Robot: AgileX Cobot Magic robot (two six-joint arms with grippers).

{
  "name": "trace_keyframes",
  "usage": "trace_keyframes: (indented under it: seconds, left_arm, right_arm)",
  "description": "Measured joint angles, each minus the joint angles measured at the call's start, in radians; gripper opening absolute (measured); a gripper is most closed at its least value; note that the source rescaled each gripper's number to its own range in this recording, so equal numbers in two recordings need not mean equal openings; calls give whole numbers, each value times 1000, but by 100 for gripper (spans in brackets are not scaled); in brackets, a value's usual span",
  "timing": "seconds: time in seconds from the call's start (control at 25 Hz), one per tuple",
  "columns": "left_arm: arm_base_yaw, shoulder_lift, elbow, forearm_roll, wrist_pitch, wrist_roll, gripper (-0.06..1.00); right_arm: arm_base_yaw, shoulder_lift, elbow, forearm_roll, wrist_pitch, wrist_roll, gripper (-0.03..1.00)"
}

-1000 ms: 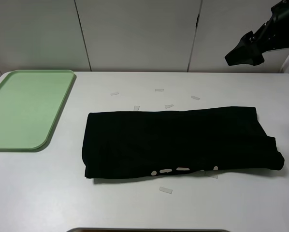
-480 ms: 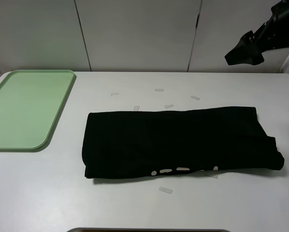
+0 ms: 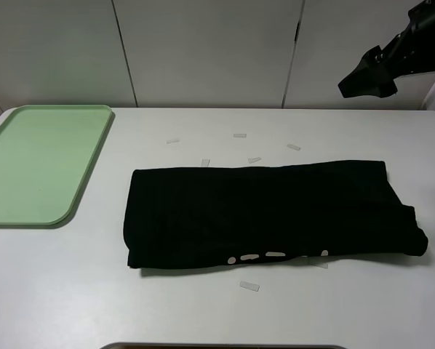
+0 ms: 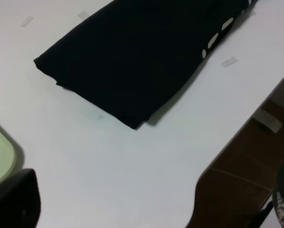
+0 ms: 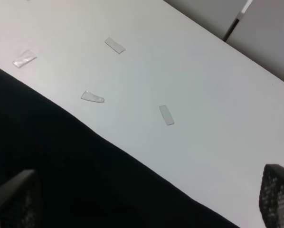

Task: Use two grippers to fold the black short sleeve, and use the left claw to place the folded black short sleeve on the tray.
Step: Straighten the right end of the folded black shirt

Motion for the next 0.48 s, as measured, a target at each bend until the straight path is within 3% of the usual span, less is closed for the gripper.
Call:
trace_keyframes:
  seconds: [0.12, 0.4, 0.48]
  left_arm:
    - [113, 0, 0, -6, 0, 0, 98]
    - [508, 0, 0, -7, 0, -1, 98]
    - [587, 0, 0, -7, 0, -2, 98]
  right_arm:
    - [0, 0, 0, 0, -1, 0, 100]
    - [0, 0, 0, 3, -1, 38, 100]
    - [0, 0, 0, 6, -1, 94, 100]
